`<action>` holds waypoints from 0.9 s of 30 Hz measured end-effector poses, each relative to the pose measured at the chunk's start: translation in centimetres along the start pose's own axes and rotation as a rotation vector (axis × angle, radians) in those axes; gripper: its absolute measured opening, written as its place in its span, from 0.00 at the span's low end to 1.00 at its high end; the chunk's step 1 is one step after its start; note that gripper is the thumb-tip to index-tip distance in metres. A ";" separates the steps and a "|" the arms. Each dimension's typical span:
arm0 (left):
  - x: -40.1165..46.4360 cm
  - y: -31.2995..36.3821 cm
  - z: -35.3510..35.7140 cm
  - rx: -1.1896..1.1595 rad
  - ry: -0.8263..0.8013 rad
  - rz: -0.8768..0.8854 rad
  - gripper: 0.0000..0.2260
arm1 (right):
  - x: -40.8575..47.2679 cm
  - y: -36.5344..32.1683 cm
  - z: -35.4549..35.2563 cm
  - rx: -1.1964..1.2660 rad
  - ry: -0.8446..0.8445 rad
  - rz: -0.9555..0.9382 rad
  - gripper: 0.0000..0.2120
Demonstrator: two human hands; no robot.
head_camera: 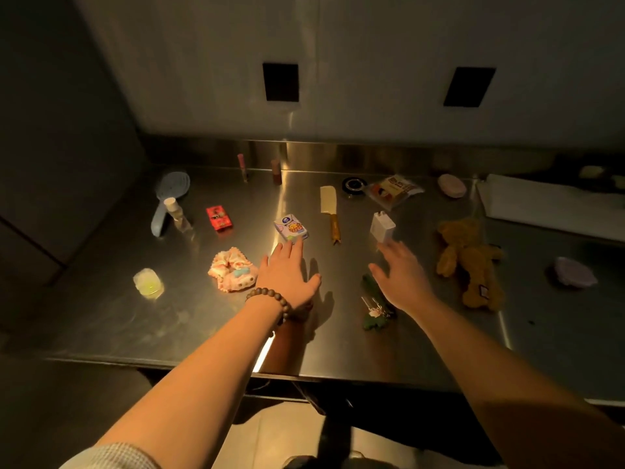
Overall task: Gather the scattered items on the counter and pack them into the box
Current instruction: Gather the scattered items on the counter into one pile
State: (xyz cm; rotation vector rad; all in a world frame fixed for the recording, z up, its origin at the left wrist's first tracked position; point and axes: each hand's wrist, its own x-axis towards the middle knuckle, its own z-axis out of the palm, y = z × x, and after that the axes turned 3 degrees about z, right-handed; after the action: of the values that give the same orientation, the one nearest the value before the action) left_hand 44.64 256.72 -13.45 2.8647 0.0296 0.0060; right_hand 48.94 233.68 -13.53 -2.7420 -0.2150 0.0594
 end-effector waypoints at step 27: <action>-1.6 -1.8 4.4 -0.295 -0.018 0.021 0.29 | -3.8 2.8 3.1 -0.003 -0.160 -0.097 0.14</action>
State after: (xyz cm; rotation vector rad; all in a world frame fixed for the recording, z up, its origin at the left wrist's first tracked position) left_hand 43.03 257.23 -18.22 2.5694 -0.0042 -0.0099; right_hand 45.39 231.66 -17.42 -2.7262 -0.3926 0.2524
